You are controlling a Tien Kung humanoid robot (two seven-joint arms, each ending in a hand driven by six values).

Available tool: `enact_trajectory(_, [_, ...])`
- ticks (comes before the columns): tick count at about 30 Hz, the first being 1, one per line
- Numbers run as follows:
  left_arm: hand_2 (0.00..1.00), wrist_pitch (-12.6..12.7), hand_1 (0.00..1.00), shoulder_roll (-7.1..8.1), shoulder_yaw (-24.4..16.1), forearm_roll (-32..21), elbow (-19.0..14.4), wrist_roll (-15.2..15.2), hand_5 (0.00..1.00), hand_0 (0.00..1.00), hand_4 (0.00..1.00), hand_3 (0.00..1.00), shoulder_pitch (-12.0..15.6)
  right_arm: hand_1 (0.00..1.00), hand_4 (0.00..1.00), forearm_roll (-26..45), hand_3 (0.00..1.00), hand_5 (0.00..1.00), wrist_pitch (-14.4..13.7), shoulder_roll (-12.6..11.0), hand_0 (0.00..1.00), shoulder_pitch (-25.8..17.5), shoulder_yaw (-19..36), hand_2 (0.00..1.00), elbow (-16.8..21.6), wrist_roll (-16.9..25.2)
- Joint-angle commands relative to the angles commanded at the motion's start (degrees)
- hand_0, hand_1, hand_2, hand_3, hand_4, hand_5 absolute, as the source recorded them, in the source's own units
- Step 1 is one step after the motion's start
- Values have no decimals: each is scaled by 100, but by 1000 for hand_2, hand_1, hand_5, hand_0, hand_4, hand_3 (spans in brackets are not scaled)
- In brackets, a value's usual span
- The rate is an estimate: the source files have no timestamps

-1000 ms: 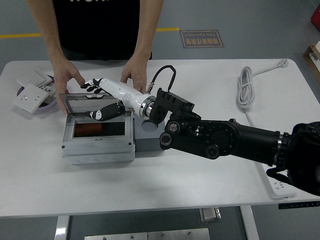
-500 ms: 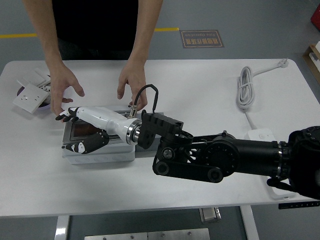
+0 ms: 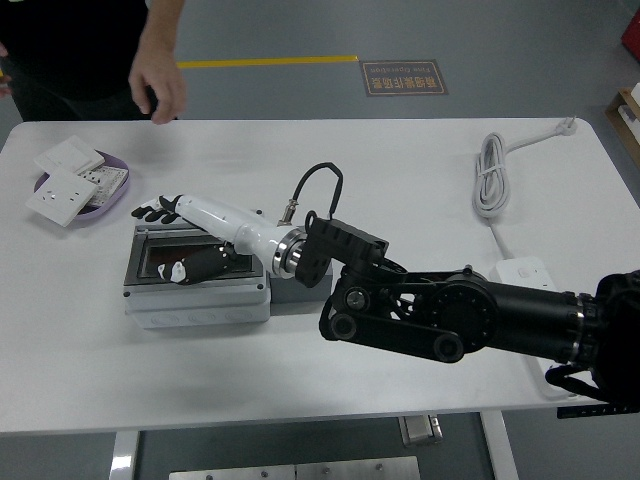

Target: Pick up the cylinder from the cube,place it in the box,flap close box

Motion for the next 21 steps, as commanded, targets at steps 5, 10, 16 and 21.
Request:
enact_trajectory(5, [854,15,852,-73,70,-81,0,-8,2,923,2,951,31,813,683,-426,876,292,96,-326,866,-602,823,838,232,87])
enact_trajectory(10, [854,28,852,-155,181,-200,0,-46,2,923,2,951,30,811,682,-893,875,295,153,-496,864,-1294,1776,838,472,388])
enact_trajectory(16, [854,51,852,-243,319,-364,0,-90,2,923,2,951,18,806,668,-944,860,313,9,-621,856,-2147,2895,832,567,882])
enact_trajectory(21, [854,71,852,-295,388,-443,0,-103,2,923,2,951,26,787,659,-645,781,326,-63,-761,847,-2866,3784,807,599,1250])
